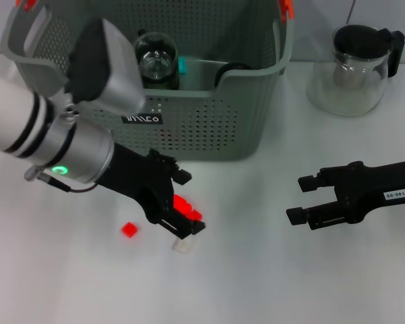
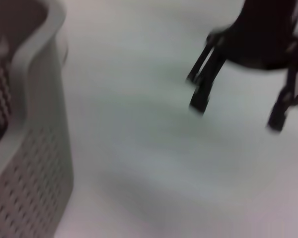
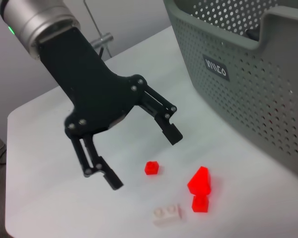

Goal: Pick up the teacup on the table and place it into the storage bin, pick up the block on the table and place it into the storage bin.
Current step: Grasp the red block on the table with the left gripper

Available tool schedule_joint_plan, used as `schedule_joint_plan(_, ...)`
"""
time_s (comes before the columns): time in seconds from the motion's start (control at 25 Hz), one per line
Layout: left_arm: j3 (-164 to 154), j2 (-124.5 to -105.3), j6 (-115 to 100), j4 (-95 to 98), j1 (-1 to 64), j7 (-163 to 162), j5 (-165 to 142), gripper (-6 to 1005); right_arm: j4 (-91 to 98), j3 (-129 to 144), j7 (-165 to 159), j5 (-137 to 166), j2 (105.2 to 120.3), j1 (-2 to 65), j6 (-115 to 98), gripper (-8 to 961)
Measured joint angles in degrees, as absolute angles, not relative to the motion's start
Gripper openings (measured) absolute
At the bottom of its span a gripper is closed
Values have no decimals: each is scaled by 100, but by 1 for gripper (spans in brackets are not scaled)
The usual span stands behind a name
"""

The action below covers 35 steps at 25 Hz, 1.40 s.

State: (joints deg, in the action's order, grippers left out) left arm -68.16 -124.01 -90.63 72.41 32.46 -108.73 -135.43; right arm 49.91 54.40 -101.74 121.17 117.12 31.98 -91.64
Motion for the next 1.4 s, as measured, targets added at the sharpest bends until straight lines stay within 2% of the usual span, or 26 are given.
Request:
schedule_joint_plan(0.36,-7967,-12429,-8421,7219,3668,-12377,-14665,949,4992,5440,-10202,12121,11707,3193,-9153,887)
schedule_joint_plan(1.4,-9042,-12446,-7295,6397,3991,-13976,-15611,931,4978,5447,-10160,12194,11694,3217,-9042,886)
